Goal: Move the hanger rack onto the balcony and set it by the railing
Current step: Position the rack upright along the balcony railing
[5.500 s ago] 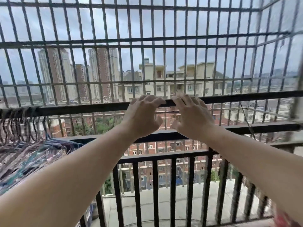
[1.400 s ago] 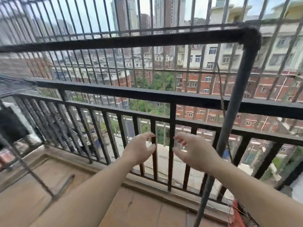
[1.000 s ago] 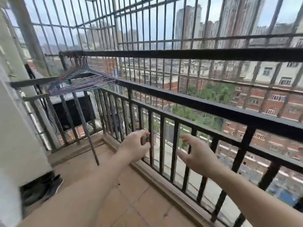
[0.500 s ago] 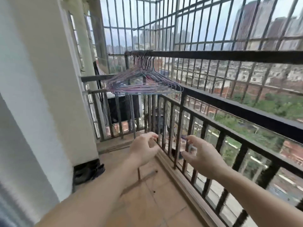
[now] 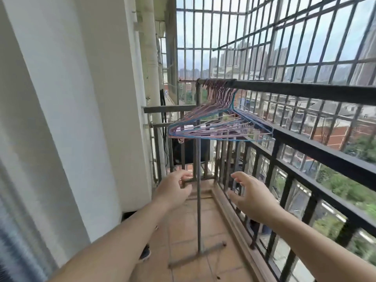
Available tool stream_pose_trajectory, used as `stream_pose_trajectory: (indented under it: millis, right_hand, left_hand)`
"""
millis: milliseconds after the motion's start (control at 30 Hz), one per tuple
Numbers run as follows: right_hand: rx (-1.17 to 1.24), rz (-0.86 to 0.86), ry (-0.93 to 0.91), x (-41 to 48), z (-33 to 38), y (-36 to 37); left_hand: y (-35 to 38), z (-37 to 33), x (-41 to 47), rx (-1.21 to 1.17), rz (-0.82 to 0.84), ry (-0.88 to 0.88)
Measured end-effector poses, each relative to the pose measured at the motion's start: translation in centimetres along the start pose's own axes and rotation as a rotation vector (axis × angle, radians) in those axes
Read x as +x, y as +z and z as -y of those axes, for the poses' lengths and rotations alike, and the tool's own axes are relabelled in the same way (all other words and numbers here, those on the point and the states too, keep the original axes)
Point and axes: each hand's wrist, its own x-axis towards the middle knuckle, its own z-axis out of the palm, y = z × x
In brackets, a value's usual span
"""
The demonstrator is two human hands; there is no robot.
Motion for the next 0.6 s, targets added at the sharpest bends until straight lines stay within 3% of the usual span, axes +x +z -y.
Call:
stream_pose_trajectory:
  millis: [300, 600]
  right_hand:
    - [-0.013, -0.017, 0.001, 9.4, 1.0, 5.2]
    - [-0.072, -0.002, 0.248, 19.9, 3.9, 13.3]
  left_hand:
    - [0.3, 5.5, 9.5, -0.056, 0.0, 0.028]
    - [-1.0, 14.6, 22.2, -0.06, 0.102, 0.144]
